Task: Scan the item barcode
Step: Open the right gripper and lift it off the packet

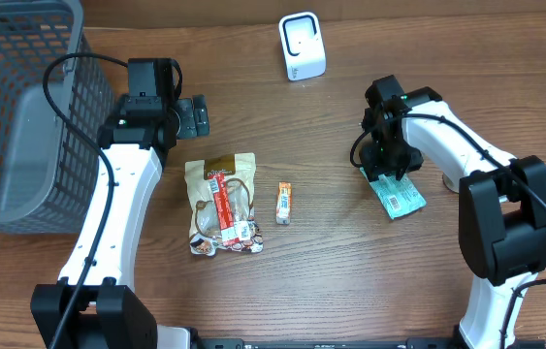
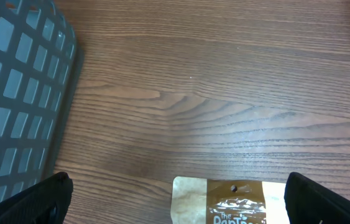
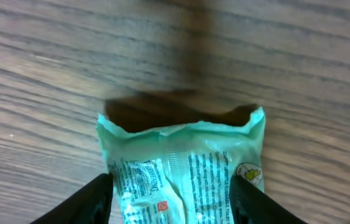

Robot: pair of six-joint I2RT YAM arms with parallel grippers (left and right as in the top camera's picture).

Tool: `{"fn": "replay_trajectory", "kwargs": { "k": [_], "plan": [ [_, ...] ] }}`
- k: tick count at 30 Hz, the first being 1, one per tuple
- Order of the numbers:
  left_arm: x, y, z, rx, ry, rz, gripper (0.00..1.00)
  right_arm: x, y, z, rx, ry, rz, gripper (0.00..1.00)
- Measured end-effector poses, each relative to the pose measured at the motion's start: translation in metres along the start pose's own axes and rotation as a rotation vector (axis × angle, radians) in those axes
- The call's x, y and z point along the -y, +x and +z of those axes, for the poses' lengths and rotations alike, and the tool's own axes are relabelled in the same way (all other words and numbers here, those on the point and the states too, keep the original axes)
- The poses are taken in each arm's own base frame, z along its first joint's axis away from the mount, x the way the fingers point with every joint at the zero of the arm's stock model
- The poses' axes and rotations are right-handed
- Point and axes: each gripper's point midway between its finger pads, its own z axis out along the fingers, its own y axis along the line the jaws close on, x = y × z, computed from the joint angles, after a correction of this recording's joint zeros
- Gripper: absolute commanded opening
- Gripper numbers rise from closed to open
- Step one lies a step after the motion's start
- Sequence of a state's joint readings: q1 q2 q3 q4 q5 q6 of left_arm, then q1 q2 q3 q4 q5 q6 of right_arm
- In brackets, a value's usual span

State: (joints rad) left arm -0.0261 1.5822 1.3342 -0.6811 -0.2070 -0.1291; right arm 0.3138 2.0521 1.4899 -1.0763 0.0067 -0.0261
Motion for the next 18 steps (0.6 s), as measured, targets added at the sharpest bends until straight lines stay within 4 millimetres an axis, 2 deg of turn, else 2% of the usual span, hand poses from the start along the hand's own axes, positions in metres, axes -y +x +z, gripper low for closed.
{"fn": "replay_trajectory", "kwargs": {
  "k": [5,9,15,18],
  "plan": [
    [0.0,0.0,0.0,0.0,0.0,0.0,1.0,-0.004,-0.005,-0.017,0.037,-0.022,0.026,0.62],
    [0.0,0.0,0.0,0.0,0.0,0.0,1.0,-0.019,0.001,-0.031,0.034,-0.109,0.041,0.57],
    [0.0,0.0,0.0,0.0,0.0,0.0,1.0,-0.037,0.011,-0.028,-0.005,-0.209,0.047,0.35],
    [0.0,0.0,0.0,0.0,0.0,0.0,1.0,-0.042,0.022,-0.017,-0.037,-0.222,0.054,0.32]
  ]
}}
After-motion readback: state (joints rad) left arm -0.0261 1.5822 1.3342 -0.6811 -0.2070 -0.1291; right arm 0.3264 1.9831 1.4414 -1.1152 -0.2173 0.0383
